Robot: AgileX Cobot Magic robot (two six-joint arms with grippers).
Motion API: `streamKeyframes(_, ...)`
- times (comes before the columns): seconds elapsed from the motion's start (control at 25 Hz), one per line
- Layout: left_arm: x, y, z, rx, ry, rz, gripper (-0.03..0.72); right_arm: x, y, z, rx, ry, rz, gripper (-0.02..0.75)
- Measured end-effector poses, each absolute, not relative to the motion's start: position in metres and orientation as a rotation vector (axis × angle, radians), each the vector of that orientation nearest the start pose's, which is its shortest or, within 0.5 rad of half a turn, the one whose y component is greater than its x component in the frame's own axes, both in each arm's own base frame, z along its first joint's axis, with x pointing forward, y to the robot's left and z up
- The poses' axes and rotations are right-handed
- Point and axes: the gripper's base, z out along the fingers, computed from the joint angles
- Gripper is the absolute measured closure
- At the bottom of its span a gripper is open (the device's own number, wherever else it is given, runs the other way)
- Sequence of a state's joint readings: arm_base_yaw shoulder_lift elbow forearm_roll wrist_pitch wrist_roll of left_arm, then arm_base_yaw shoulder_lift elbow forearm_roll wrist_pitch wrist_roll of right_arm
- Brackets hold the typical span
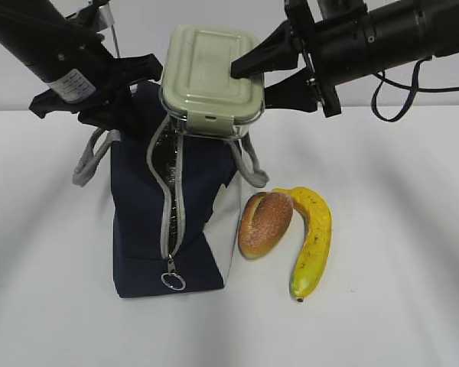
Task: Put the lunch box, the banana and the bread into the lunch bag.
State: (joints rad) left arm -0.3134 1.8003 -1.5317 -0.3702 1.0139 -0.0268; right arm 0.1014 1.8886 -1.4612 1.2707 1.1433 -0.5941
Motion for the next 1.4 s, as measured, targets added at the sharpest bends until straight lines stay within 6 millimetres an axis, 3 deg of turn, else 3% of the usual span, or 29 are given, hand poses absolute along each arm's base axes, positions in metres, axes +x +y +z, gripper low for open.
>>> streamKeyframes(0.28,0.359,-0.146,0.286,0.202,2.767,-0.584,0.691,0.395,0.124,0.258,-0.124,2.422,1.492,0.360)
streamKeyframes(0.44,0.360,-0.146,0.286,0.202,2.765,-0.584,0.691,0.395,0.129,0.246,-0.135,2.515,1.401,0.360)
streamKeyframes(1.04,0.360,-0.147,0.287,0.192,2.753,-0.597,0.691,0.385,0.155,0.235,-0.188,2.681,1.194,0.360)
streamKeyframes(1.4,0.360,-0.147,0.287,0.193,2.752,-0.602,0.691,0.390,0.171,0.221,-0.179,2.709,1.218,0.360)
